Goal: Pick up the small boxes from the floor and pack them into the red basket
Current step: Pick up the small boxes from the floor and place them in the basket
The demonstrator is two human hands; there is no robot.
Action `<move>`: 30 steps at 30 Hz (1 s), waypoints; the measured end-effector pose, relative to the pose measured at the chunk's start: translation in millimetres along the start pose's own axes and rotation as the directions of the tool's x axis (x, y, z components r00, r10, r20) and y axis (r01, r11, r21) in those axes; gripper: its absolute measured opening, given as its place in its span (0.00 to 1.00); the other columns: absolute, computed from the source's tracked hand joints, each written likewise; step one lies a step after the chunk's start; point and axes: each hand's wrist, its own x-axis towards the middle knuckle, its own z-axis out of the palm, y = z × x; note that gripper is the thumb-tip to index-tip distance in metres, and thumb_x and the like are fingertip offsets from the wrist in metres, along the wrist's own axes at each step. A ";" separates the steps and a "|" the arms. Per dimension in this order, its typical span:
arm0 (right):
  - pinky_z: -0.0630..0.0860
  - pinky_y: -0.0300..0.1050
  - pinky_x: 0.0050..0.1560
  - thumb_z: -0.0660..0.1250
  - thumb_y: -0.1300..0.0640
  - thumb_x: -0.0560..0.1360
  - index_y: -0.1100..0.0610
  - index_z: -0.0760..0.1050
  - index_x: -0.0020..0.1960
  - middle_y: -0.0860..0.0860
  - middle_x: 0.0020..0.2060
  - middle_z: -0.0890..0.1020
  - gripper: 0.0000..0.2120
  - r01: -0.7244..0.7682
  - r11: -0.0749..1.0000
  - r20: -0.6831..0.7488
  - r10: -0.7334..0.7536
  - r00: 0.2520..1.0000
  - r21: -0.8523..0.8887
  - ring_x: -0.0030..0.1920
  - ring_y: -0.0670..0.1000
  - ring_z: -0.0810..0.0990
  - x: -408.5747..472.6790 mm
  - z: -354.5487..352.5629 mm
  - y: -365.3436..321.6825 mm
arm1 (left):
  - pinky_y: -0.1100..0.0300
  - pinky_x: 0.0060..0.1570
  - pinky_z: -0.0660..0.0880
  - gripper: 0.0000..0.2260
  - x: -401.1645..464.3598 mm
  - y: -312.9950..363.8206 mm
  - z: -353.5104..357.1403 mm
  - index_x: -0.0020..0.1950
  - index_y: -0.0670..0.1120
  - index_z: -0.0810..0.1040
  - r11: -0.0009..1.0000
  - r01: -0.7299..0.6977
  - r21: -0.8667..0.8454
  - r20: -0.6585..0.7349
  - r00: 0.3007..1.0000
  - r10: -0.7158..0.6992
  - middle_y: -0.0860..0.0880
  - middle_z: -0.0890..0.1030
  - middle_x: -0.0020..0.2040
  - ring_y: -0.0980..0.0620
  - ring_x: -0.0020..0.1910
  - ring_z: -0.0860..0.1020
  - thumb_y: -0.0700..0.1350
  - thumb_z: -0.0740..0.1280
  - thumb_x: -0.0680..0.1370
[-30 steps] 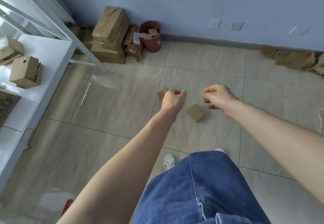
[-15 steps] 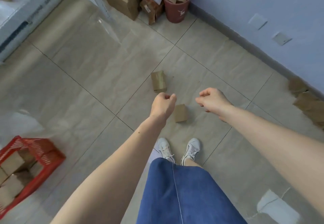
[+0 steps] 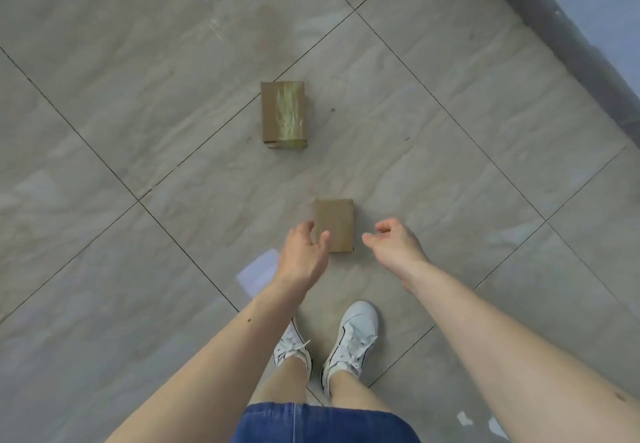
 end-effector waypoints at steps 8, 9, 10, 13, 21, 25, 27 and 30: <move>0.64 0.50 0.73 0.64 0.50 0.79 0.58 0.58 0.78 0.56 0.75 0.67 0.32 -0.046 0.999 0.129 0.049 0.990 -0.019 0.75 0.56 0.67 143.1 76.8 52.3 | 0.57 0.66 0.65 0.26 133.3 -64.2 52.9 0.78 0.41 0.56 0.999 0.039 -0.008 0.093 0.995 -0.038 0.42 0.66 0.75 0.45 0.72 0.68 0.47 0.59 0.83; 0.67 0.51 0.71 0.64 0.49 0.78 0.59 0.63 0.75 0.56 0.73 0.70 0.29 -0.054 0.998 0.139 0.056 0.989 -0.018 0.72 0.56 0.70 154.5 83.2 54.2 | 0.56 0.65 0.66 0.26 145.0 -68.0 57.4 0.78 0.41 0.56 0.999 0.055 0.004 0.108 0.993 -0.055 0.42 0.67 0.74 0.44 0.70 0.69 0.47 0.60 0.82; 0.71 0.51 0.67 0.64 0.50 0.77 0.59 0.68 0.71 0.57 0.68 0.75 0.24 -0.057 0.998 0.139 0.058 0.989 -0.014 0.67 0.57 0.75 164.8 88.8 57.1 | 0.55 0.65 0.67 0.25 154.2 -70.9 61.2 0.77 0.42 0.57 0.997 0.070 0.020 0.122 0.990 -0.072 0.42 0.68 0.73 0.42 0.69 0.71 0.47 0.60 0.82; 0.75 0.48 0.57 0.63 0.54 0.77 0.59 0.74 0.61 0.56 0.57 0.81 0.15 -0.059 0.998 0.138 0.059 0.989 0.001 0.57 0.56 0.80 174.0 97.9 59.2 | 0.50 0.62 0.71 0.21 165.4 -72.5 67.3 0.73 0.41 0.61 0.997 0.075 0.025 0.121 0.990 -0.078 0.39 0.73 0.68 0.39 0.65 0.73 0.46 0.60 0.82; 0.76 0.56 0.62 0.64 0.55 0.76 0.57 0.74 0.61 0.55 0.57 0.82 0.15 -0.014 0.999 0.113 0.009 0.993 0.045 0.57 0.56 0.81 89.0 64.3 5.6 | 0.45 0.66 0.71 0.19 92.3 -28.5 21.4 0.71 0.46 0.66 0.990 0.024 -0.136 0.059 0.998 -0.016 0.43 0.75 0.64 0.44 0.64 0.74 0.42 0.62 0.79; 0.79 0.53 0.57 0.65 0.45 0.67 0.55 0.77 0.57 0.52 0.51 0.84 0.22 0.058 0.998 0.049 -0.059 0.997 0.034 0.52 0.54 0.83 8.9 31.4 -45.7 | 0.48 0.66 0.70 0.22 16.5 17.0 -25.8 0.73 0.46 0.64 0.991 -0.032 -0.130 -0.032 0.999 0.028 0.44 0.72 0.66 0.44 0.64 0.73 0.42 0.62 0.80; 0.79 0.54 0.56 0.64 0.42 0.65 0.54 0.77 0.56 0.52 0.50 0.85 0.24 0.100 0.995 0.031 -0.101 0.994 0.017 0.51 0.54 0.83 -34.9 14.8 -73.9 | 0.53 0.64 0.69 0.22 -23.1 39.3 -52.9 0.74 0.45 0.64 0.994 -0.058 -0.097 -0.114 0.992 0.047 0.44 0.70 0.66 0.45 0.65 0.72 0.43 0.63 0.80; 0.78 0.51 0.55 0.66 0.45 0.72 0.55 0.76 0.57 0.53 0.50 0.84 0.18 0.180 0.983 0.023 -0.179 0.984 -0.031 0.52 0.55 0.82 -105.1 -9.1 -116.1 | 0.51 0.61 0.71 0.21 -83.4 69.8 -92.8 0.72 0.46 0.64 0.991 -0.079 -0.103 -0.211 0.976 0.056 0.45 0.68 0.65 0.44 0.61 0.73 0.44 0.64 0.80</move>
